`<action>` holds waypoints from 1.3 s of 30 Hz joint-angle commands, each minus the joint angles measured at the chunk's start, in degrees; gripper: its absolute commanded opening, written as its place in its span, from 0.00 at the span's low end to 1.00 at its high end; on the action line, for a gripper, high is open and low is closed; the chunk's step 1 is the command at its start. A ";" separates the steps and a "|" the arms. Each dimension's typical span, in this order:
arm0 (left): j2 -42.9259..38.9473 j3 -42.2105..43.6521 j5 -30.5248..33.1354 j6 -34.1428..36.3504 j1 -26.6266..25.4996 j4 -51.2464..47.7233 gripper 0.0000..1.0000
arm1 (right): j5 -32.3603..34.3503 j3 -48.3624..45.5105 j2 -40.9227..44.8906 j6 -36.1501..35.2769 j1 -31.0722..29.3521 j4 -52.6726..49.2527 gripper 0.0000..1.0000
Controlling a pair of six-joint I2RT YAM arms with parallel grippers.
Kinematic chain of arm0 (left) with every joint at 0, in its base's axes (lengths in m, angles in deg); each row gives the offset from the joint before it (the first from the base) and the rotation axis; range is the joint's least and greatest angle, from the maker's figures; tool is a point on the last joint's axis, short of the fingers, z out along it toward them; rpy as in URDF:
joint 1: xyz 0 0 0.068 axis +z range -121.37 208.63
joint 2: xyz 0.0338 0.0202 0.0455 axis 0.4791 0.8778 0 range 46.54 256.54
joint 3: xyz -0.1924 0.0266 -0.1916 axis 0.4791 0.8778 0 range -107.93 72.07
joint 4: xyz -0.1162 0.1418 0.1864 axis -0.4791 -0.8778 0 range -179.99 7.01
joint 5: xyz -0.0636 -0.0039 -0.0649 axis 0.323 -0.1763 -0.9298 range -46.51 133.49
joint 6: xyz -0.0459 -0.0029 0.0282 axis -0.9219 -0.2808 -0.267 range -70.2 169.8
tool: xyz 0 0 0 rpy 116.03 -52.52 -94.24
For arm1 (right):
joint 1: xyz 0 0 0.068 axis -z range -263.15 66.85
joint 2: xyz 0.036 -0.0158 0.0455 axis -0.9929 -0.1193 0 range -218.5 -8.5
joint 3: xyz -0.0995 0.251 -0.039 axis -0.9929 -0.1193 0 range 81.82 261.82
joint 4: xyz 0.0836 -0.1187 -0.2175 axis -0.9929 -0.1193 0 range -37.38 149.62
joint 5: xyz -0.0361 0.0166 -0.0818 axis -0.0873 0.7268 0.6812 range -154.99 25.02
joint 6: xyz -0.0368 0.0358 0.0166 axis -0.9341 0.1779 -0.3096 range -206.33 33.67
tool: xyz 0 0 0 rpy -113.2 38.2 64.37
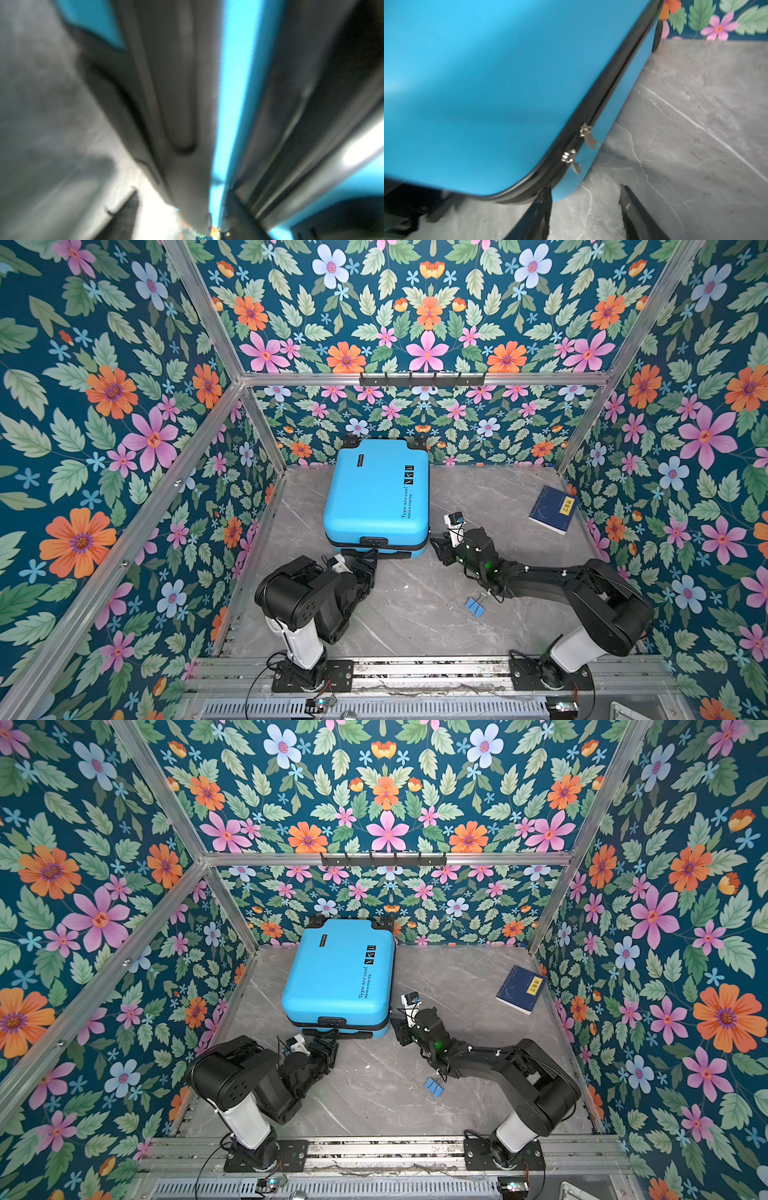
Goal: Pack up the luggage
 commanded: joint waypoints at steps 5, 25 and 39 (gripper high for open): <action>-8.44 1.74 -0.22 -1.14 -1.79 -7.18 1.00 | 2.25 -2.84 12.14 -5.56 0.06 -9.77 0.57; -54.96 -32.33 12.20 41.40 -9.54 -96.36 1.00 | 4.16 -0.34 26.47 -5.53 2.11 -19.80 0.76; -39.48 -55.65 18.02 75.71 6.42 -84.48 0.99 | 7.54 14.21 23.94 4.43 12.80 -31.37 0.95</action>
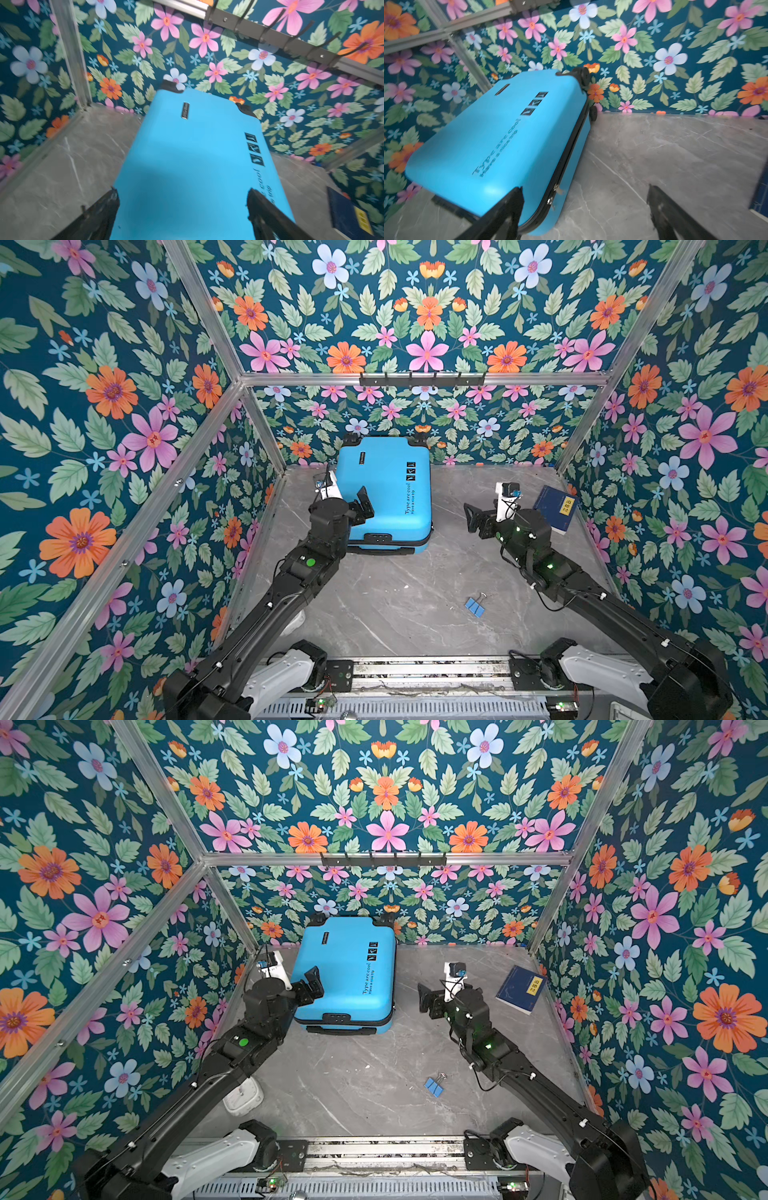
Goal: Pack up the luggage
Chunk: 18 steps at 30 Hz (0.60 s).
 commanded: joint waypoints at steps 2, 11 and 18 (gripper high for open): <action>4.75 -6.12 -2.53 9.75 6.43 8.61 0.99 | 0.79 4.05 -1.70 1.17 4.24 -4.43 0.96; 14.02 2.66 -10.45 6.45 29.40 28.44 0.99 | 3.70 5.84 -8.18 5.65 18.42 -2.03 0.99; 13.02 21.00 -5.56 7.78 34.61 38.13 0.99 | 14.17 -3.57 -11.94 -0.53 23.22 3.08 0.99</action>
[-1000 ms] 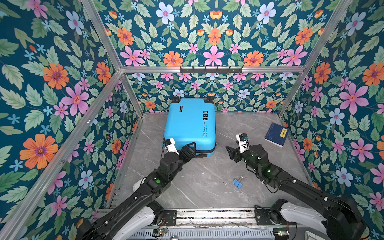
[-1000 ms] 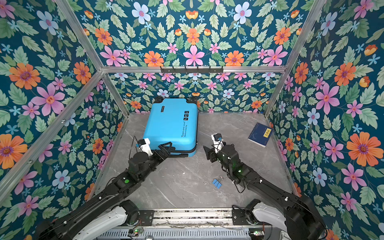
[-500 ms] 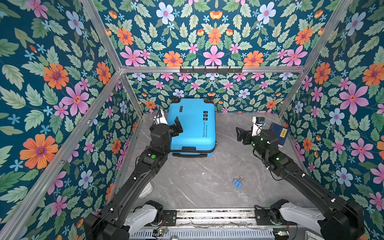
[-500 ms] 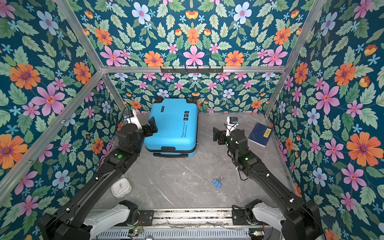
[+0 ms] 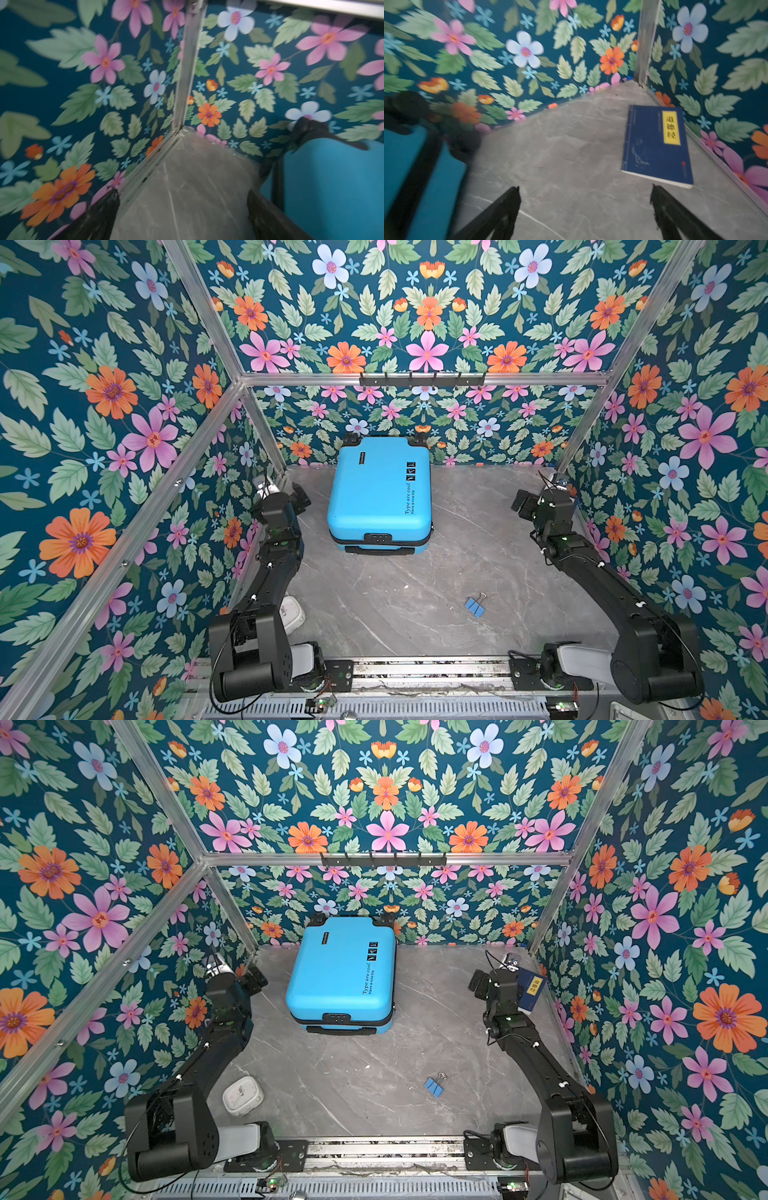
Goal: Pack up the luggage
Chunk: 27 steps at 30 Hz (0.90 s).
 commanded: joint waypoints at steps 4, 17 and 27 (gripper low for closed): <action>-0.83 14.85 2.85 0.69 0.20 14.91 0.99 | 7.00 -8.91 -0.39 -5.12 0.29 8.15 0.99; 11.87 29.57 -3.58 4.86 -3.07 48.88 0.99 | 1.84 -23.41 6.93 -8.49 0.27 19.88 0.99; 18.30 29.18 -4.28 9.62 -7.44 53.95 0.99 | -1.71 -30.40 -4.34 -16.38 -1.44 44.40 0.99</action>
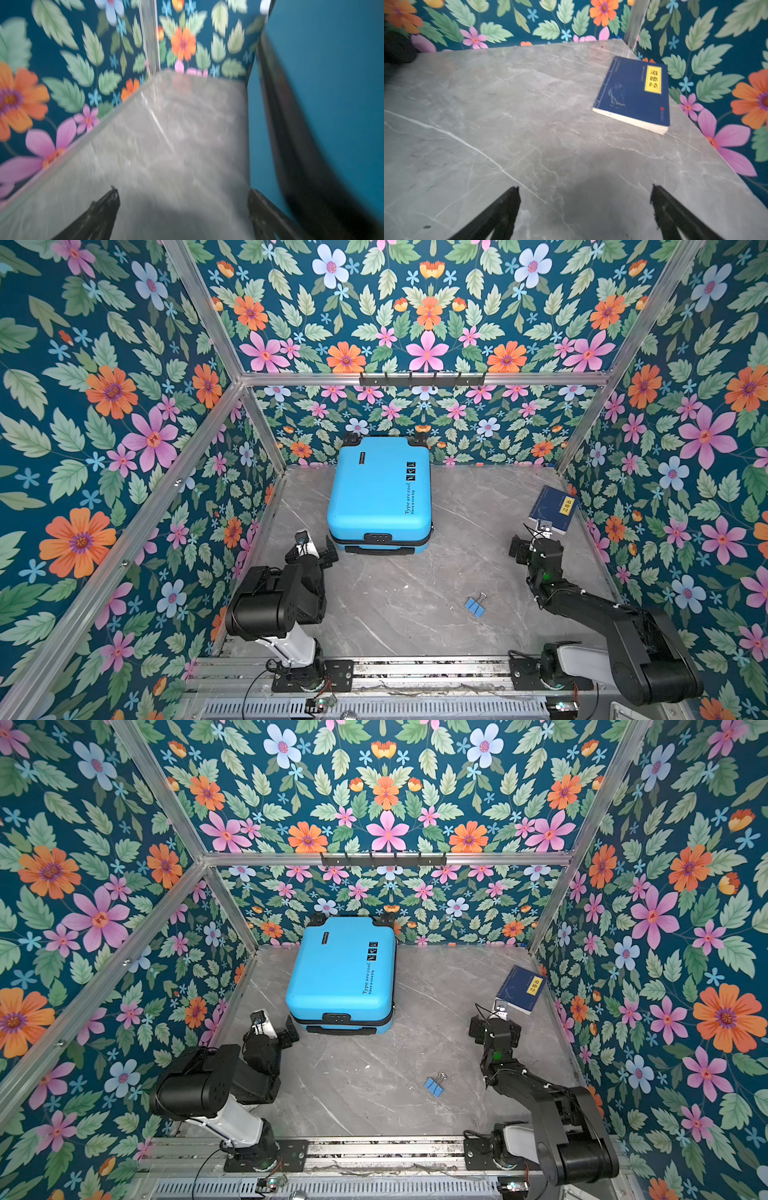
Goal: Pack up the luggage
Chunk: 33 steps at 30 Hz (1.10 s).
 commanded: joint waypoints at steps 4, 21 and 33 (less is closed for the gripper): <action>0.29 -4.50 0.20 1.82 0.00 -0.80 1.00 | -7.28 0.62 -3.97 -2.50 2.18 8.72 0.99; 0.65 -5.57 0.42 2.60 -0.41 -2.04 1.00 | -17.18 2.03 -7.10 0.20 7.63 7.56 0.99; 0.56 -5.40 0.42 2.60 -0.47 -1.69 1.00 | -15.54 1.74 -7.25 0.36 7.45 8.72 0.99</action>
